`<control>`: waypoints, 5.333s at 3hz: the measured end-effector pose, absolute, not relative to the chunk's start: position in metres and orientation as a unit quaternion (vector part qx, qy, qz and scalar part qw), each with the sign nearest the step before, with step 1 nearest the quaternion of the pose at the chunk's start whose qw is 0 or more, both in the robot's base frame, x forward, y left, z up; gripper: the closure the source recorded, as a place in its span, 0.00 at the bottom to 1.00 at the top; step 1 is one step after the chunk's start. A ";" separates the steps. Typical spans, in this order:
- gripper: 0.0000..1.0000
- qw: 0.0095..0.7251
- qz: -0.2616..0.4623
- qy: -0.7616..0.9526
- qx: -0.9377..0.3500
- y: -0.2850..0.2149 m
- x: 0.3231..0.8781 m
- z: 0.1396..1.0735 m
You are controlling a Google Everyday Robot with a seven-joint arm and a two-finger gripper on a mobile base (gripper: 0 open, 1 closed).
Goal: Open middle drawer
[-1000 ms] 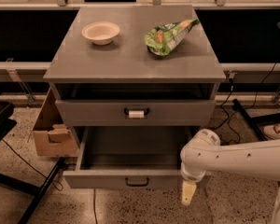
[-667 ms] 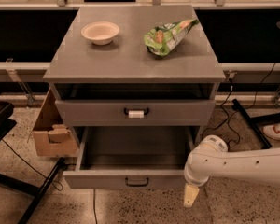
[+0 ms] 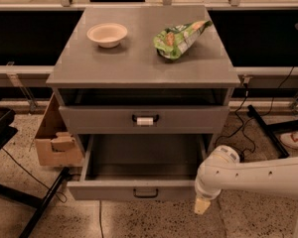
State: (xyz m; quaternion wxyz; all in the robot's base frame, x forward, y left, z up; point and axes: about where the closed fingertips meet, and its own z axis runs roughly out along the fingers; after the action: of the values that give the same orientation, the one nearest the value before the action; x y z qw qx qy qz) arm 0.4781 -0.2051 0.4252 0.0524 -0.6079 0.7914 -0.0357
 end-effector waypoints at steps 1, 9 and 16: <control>0.50 0.005 -0.024 0.812 -0.583 -0.204 0.443 0.424; 0.95 -0.023 0.015 0.839 -0.543 -0.211 0.362 0.430; 0.00 -0.042 0.017 0.845 -0.533 -0.221 0.320 0.435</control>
Offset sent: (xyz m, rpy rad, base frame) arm -0.1971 0.0146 0.1254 -0.3729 0.3937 -0.3460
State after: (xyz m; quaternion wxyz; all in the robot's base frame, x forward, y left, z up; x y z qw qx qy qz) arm 0.3201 -0.2214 0.4353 -0.0419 -0.5325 0.8452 0.0168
